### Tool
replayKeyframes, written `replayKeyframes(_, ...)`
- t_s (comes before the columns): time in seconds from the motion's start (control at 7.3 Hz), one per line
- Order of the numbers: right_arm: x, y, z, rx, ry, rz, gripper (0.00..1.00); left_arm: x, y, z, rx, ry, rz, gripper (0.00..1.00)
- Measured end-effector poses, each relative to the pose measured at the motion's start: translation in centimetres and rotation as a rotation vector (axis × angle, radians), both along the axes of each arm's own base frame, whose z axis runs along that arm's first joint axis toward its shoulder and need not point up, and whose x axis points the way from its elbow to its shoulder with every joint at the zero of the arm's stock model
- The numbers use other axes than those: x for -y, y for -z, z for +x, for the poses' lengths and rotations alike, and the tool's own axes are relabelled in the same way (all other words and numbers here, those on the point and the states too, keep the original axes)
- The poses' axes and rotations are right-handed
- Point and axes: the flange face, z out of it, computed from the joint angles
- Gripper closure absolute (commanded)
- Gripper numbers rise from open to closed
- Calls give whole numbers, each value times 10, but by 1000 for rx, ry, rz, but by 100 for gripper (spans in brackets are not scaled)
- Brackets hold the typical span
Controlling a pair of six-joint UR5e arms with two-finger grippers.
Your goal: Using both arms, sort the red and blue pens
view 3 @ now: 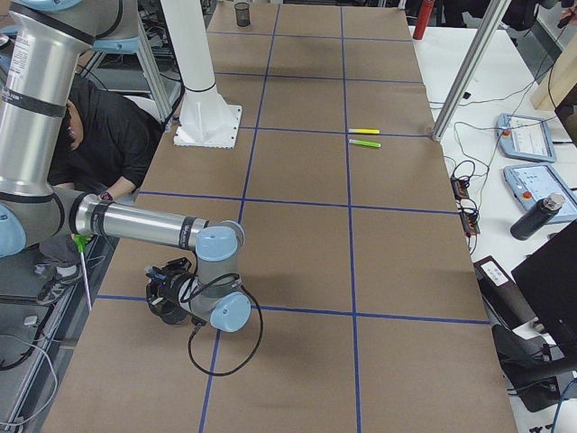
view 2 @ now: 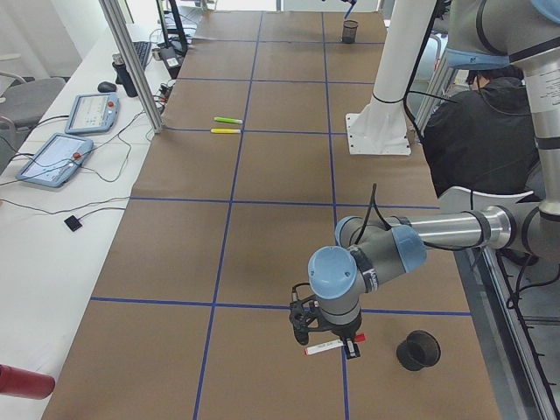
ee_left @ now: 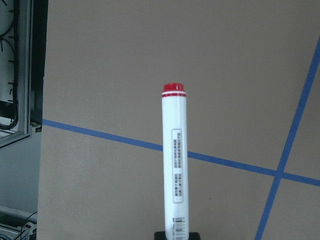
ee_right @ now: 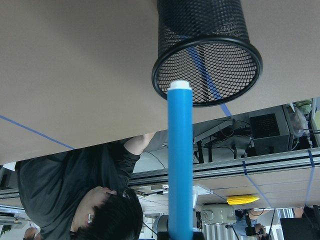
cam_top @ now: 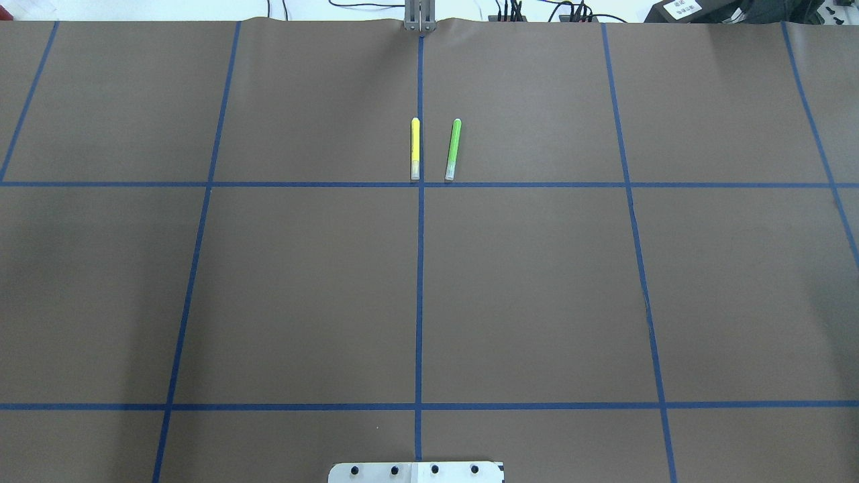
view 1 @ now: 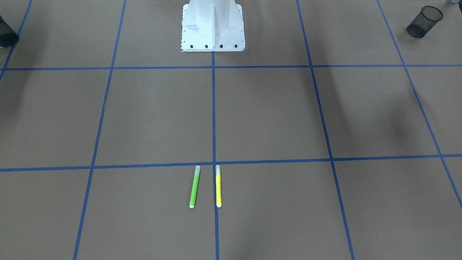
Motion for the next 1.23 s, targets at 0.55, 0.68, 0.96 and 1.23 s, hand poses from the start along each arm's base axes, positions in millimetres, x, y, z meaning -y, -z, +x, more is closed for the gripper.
replayKeyframes(0.55,-18,-28,-1,-6,-32,-97,100,2,2,0,1,0,5,100)
replayKeyframes(0.68,-22,-35,-2,-6,-42,-118,79,2,1,0,0,0,4,100)
replayKeyframes(0.96,-27,-44,-2,-5,-60,-141,28,2,0,0,-3,-11,12,100)
replayKeyframes(1.23,-28,-47,-3,-2,-65,-142,0,2,-1,-1,-11,-36,29,100)
